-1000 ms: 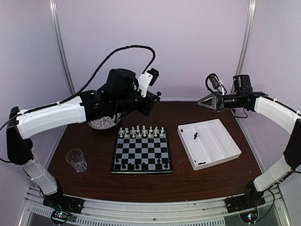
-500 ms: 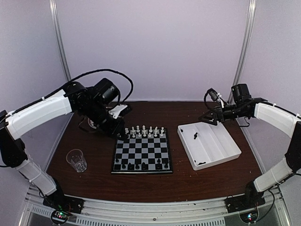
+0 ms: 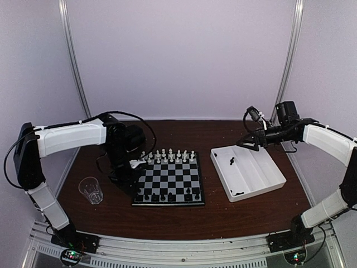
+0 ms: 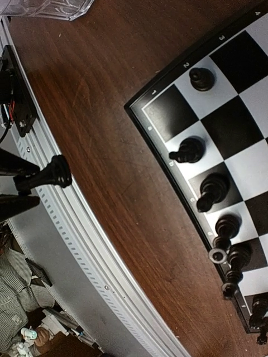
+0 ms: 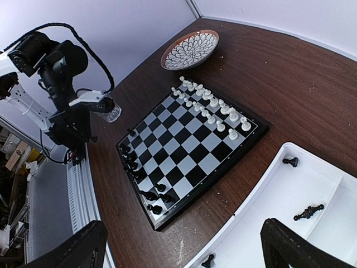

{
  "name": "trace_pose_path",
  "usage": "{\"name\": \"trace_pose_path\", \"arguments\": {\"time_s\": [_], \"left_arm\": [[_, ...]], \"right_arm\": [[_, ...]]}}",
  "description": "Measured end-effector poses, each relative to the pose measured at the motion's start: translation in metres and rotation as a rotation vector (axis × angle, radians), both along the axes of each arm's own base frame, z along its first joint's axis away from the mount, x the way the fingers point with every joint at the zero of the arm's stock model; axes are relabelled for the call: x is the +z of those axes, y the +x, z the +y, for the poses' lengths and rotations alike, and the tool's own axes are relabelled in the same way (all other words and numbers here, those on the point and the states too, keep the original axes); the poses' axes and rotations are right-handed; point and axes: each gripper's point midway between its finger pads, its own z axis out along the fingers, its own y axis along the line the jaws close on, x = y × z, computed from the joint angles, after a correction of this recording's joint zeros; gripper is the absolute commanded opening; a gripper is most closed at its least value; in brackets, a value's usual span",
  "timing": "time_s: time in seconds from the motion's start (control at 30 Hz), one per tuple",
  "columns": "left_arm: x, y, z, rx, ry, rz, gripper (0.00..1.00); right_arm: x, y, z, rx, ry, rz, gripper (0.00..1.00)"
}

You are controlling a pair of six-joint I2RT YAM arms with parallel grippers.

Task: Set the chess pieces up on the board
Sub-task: Place the rook at h8.

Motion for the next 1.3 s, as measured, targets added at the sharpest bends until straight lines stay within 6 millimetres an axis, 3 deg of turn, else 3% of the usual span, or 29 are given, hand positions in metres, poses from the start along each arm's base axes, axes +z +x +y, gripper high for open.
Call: {"name": "trace_pose_path", "arguments": {"time_s": [0.53,1.3], "left_arm": [[-0.035,0.006,0.008,-0.010,0.043,0.149,0.00],[-0.061,0.030,0.011,-0.020,0.036,0.177,0.01]], "right_arm": [[0.006,-0.004,0.001,0.016,0.025,-0.007,1.00],[0.001,-0.006,0.001,0.016,0.033,0.007,1.00]]}}
